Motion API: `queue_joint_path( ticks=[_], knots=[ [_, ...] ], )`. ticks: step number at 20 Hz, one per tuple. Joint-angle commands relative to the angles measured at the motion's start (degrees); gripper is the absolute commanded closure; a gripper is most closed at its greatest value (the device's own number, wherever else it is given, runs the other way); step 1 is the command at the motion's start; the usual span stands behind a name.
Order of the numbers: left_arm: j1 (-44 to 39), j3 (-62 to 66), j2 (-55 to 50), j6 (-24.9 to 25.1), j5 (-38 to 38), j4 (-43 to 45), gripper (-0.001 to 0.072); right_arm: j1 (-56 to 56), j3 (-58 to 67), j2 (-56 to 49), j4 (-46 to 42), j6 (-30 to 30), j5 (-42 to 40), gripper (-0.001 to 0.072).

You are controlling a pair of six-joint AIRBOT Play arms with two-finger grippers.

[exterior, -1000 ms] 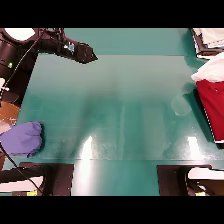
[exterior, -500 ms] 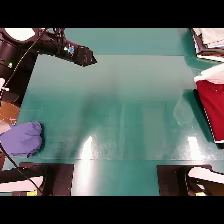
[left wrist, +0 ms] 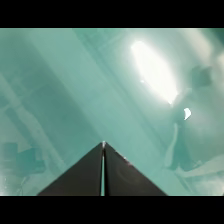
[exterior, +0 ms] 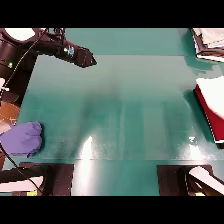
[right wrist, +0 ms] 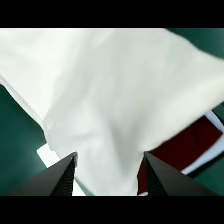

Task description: Fold the shirts.

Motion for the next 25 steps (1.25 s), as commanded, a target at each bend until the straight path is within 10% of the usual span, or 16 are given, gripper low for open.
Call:
queue_joint_path(
  ticks=[1, 11, 15, 25],
  knots=[
    [0.00, 0.00, -0.02, 0.37, -0.61, 0.02, 0.0681, -3.17, -6.27, 2.34, -4.44, 3.13, 0.83, 0.0217],
    [0.00, 0.00, 0.00, 0.15, 0.85, -0.24, 0.0680, 26.47, -4.04, 2.27, 8.79, 3.98, -3.19, 0.0223],
    [0.00, 0.00, 0.00, 0.15, 1.81, -0.37, 0.0680, 42.97, -4.04, 2.27, 8.81, 3.91, -7.32, 0.0694],
    [0.00, 0.00, 0.00, 0.15, 1.81, -0.37, 0.0681, 53.92, -4.04, 2.29, 8.61, 3.93, -9.77, 0.0694]
  ],
)
